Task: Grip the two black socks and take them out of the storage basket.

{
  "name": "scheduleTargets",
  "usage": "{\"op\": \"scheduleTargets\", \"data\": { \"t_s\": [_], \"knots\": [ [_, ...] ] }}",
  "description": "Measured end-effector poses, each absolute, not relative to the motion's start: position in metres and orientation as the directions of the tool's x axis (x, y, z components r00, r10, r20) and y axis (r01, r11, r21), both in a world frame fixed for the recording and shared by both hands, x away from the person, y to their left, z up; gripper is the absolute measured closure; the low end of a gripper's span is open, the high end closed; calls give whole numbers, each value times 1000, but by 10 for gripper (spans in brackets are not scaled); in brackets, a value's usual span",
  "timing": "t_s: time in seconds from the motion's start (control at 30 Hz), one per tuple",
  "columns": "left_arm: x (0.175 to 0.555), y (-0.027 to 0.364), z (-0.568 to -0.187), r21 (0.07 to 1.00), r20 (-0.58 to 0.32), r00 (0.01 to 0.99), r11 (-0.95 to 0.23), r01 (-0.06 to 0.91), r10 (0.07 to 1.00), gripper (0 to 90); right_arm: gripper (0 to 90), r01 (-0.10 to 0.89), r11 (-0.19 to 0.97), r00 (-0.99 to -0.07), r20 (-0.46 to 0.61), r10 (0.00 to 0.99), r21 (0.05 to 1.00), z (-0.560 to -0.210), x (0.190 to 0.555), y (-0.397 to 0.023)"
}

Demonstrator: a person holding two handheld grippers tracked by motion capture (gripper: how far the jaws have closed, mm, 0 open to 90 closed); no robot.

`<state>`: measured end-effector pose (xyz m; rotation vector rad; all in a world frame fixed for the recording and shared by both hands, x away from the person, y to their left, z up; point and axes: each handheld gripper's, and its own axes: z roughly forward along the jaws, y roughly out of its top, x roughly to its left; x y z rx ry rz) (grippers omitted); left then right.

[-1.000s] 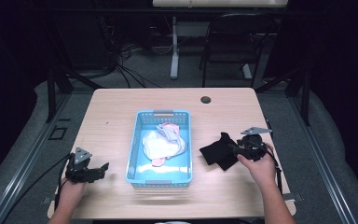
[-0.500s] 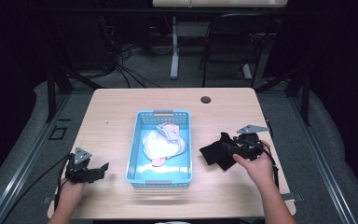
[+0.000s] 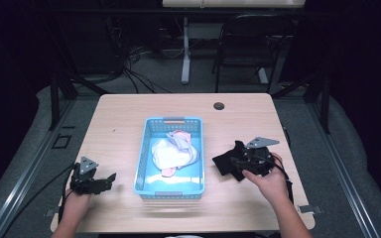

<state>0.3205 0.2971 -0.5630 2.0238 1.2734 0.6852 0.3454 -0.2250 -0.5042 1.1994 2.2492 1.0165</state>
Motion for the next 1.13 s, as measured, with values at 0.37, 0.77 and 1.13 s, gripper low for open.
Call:
{"op": "scheduleTargets", "data": {
  "t_s": [0.37,0.77,1.13],
  "knots": [
    [321,297,-563,748,90,395,-324,580,914,155,440,511,449,-615,-53,787,733,-517,332,-203],
    [321,297,-562,748,92,399,-328,577,912,155,450,494,453,-632,-51,773,742,-540,323,-195],
    [321,297,-562,749,88,399,-325,578,913,155,465,495,448,-601,-79,796,745,-546,326,-196]
  ]
}}
